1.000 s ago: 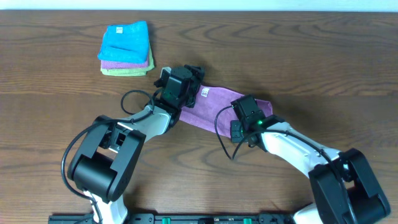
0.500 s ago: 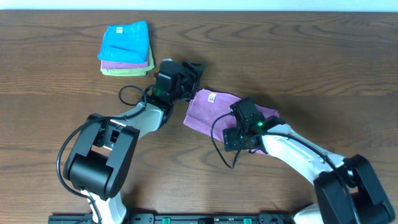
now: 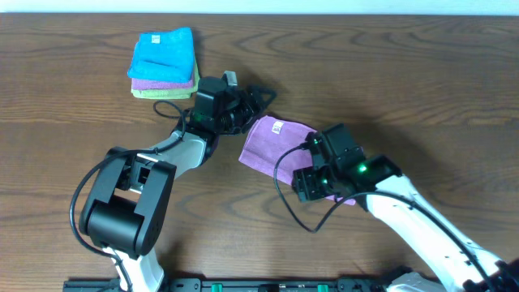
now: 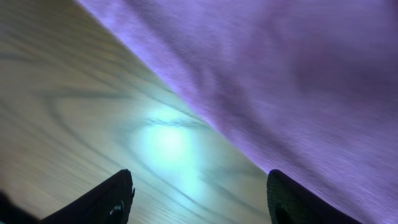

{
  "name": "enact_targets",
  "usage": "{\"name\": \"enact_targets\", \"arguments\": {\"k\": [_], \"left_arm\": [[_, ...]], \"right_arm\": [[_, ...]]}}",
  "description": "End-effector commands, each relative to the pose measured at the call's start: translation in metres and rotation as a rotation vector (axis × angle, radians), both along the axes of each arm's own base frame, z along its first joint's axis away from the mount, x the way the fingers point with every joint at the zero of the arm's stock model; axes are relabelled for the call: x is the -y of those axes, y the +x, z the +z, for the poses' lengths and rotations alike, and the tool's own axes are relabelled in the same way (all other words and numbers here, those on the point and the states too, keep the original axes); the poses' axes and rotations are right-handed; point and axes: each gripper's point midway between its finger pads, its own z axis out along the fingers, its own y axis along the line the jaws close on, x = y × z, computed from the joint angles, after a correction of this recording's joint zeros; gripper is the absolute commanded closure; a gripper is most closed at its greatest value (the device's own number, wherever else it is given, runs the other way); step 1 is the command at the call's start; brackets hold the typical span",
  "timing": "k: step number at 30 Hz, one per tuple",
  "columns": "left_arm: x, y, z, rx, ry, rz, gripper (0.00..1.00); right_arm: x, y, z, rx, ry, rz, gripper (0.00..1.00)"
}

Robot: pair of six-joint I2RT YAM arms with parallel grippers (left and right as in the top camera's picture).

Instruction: Fold the cloth

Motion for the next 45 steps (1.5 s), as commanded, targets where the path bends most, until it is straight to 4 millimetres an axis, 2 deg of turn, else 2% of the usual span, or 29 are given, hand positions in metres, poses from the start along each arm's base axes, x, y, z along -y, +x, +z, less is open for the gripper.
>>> {"name": "enact_targets", "arguments": {"k": [1,5,9,13,15,19,25,30,33,36,39,45], "left_arm": [[0.013,0.001,0.016,0.134,0.037,-0.150,0.23],[0.013,-0.001,0.013,0.129,0.141,-0.228,0.23],[0.009,-0.005,0.013,0.131,0.245,-0.310,0.23],[0.000,-0.007,0.006,0.126,0.349,-0.336,0.23],[-0.004,-0.005,0.003,0.139,0.395,-0.343,0.27],[-0.016,-0.002,-0.011,0.133,0.485,-0.327,0.27],[-0.013,-0.002,-0.036,0.110,0.531,-0.344,0.27],[0.005,0.002,-0.051,0.122,0.548,-0.381,0.27],[0.010,0.012,-0.045,0.144,0.589,-0.366,0.27],[0.005,0.020,-0.036,0.154,0.654,-0.354,0.26],[-0.007,0.022,-0.032,0.143,0.741,-0.369,0.26],[-0.013,0.014,-0.033,0.120,0.786,-0.419,0.27]], "right_arm": [[0.037,0.019,0.008,0.076,-0.145,-0.013,0.31],[0.076,0.023,0.005,0.029,-0.167,-0.117,0.30],[0.102,0.034,0.007,0.016,-0.078,-0.216,0.31],[0.108,0.048,0.012,0.059,-0.002,-0.214,0.30],[0.110,0.057,0.015,0.097,0.005,-0.215,0.30],[0.103,0.071,0.017,0.152,0.036,-0.152,0.27],[0.102,0.079,0.007,0.157,0.028,-0.120,0.27],[0.111,0.077,-0.007,0.115,0.015,-0.121,0.27],[0.119,0.078,-0.007,0.113,0.024,-0.147,0.28],[0.124,0.074,-0.008,0.090,0.037,-0.178,0.27],[0.127,0.061,-0.012,0.011,0.051,-0.253,0.25],[0.126,0.054,-0.014,-0.029,0.058,-0.292,0.29]]}}
